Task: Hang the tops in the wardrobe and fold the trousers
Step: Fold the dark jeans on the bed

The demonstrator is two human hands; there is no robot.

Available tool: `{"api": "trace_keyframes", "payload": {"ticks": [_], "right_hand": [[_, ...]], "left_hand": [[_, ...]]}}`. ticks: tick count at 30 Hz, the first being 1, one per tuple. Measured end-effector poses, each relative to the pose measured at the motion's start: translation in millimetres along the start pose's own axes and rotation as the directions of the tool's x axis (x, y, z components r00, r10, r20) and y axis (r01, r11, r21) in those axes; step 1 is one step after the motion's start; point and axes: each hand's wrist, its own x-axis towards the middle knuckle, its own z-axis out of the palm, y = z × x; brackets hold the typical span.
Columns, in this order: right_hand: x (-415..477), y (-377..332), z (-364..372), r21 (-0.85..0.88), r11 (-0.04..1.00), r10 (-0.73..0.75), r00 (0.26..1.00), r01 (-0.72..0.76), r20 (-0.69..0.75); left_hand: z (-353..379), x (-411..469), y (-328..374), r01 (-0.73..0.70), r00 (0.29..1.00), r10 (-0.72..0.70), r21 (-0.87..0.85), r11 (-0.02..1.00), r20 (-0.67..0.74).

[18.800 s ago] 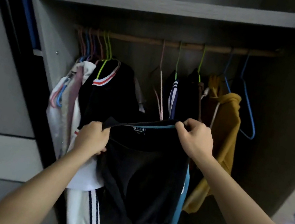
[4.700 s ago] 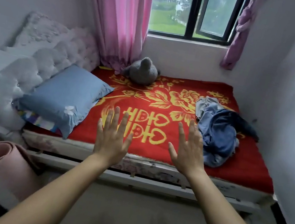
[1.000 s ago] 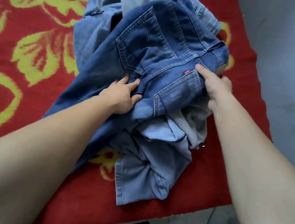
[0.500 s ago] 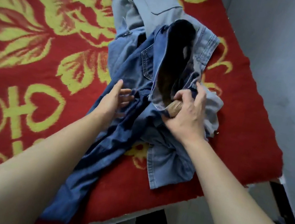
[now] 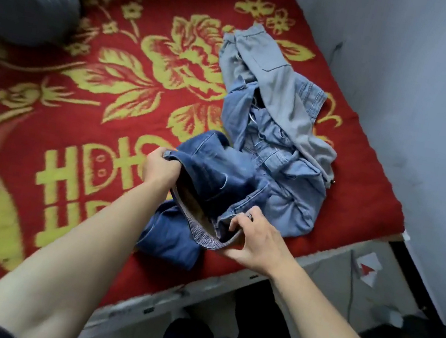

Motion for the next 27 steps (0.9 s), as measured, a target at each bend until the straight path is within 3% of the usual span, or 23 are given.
{"api": "trace_keyframes", "payload": {"ticks": [2,4,6,8,11,15,20,24,27], "right_hand": [[-5.3,-6.9,-16.5,-0.032,0.996,0.083,0.996,-0.082,0.029],[-5.6,-11.1,-36.2,-0.027,0.982,0.187,0.979,-0.189,-0.076],[-0.1,-23.2,-58.3,-0.029,0.97,0.233,0.96,-0.24,-0.157],[11.6,-44.6,-81.2,-0.16,0.972,0.147,0.978,-0.171,-0.15],[26.2,-78.2,-117.2,-0.355,0.93,0.025,0.979,-0.096,-0.2],[32.2,-112.7,-175.9,-0.464,0.883,-0.129,0.914,-0.071,-0.385],[30.8,-162.5,-246.4,-0.515,0.856,-0.264,0.83,-0.033,-0.491],[28.0,-200.7,-292.7,-0.545,0.838,-0.357,0.739,-0.017,-0.571],[27.6,-233.9,-323.5,-0.497,0.864,-0.434,0.615,0.078,-0.658]], "left_hand": [[-42.5,-8.4,-11.0,0.043,0.994,-0.037,0.061,0.997,-0.102],[-80.8,-18.9,-20.8,0.097,0.98,-0.072,0.133,0.986,-0.184],[-109.3,-31.0,-27.4,0.058,0.98,-0.005,0.262,0.963,-0.2],[-128.1,-41.2,-24.5,-0.054,0.989,0.093,0.303,0.951,-0.115],[-155.8,-51.5,-4.8,-0.186,0.982,0.181,0.226,0.956,0.043],[-208.7,-65.2,39.7,-0.326,0.945,0.324,0.224,0.918,0.046],[-274.2,-81.8,108.2,-0.563,0.824,0.56,0.227,0.794,0.084],[-314.9,-96.7,158.0,-0.67,0.659,0.721,0.267,0.692,-0.214],[-340.8,-111.0,198.5,-0.735,0.537,0.727,0.186,0.652,-0.428]]}}
